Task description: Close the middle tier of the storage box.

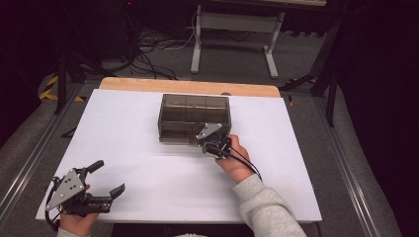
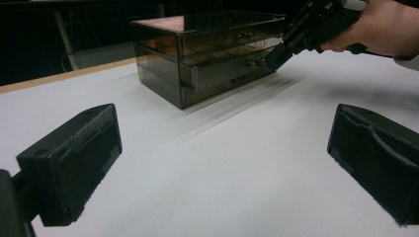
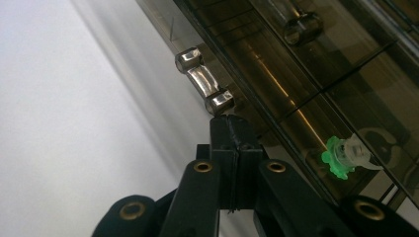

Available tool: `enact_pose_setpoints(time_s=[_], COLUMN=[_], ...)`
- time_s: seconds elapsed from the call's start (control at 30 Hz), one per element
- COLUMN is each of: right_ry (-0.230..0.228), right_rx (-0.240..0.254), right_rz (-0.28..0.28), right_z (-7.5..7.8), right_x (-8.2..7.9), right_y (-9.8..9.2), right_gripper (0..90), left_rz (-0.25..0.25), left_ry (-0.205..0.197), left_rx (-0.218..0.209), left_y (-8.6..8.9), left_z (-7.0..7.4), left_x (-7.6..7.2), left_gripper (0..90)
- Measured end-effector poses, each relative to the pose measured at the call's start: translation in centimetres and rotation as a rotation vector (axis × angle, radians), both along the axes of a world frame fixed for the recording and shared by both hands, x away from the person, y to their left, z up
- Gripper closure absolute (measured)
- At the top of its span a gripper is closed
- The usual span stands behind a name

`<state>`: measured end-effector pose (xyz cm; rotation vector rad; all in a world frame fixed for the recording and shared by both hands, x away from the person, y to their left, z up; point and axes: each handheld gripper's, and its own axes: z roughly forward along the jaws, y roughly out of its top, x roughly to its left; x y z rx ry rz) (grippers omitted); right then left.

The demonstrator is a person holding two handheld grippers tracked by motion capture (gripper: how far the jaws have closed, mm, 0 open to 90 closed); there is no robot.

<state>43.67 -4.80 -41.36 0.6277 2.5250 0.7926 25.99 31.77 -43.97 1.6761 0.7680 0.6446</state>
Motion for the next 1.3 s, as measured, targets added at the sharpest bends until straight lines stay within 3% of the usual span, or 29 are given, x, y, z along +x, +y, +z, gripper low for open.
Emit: enact_pose_setpoints(time_s=[0.8,0.93,1.0,1.3], right_ry=[-0.049,-0.073,-0.064,-0.067], right_rx=[0.052,0.04,0.048,0.033], right_rz=[-0.077,-0.11,-0.121,-0.121], right_z=[-0.5,-0.6,-0.6,-0.5], right_x=[1.3,1.4,1.4,1.3], right_y=[0.2,0.2,0.2,0.3], right_gripper=[90.0,90.0,90.0,90.0], left_rz=[0.0,0.005,0.005,0.004], left_ry=[0.005,0.003,0.003,0.004], left_rx=[0.001,-0.001,-0.002,-0.01], left_y=[0.0,0.0,0.0,0.0], left_z=[0.0,0.0,0.0,0.0], left_x=[0.0,0.0,0.0,0.0], left_gripper=[1.2,1.2,1.2,1.2])
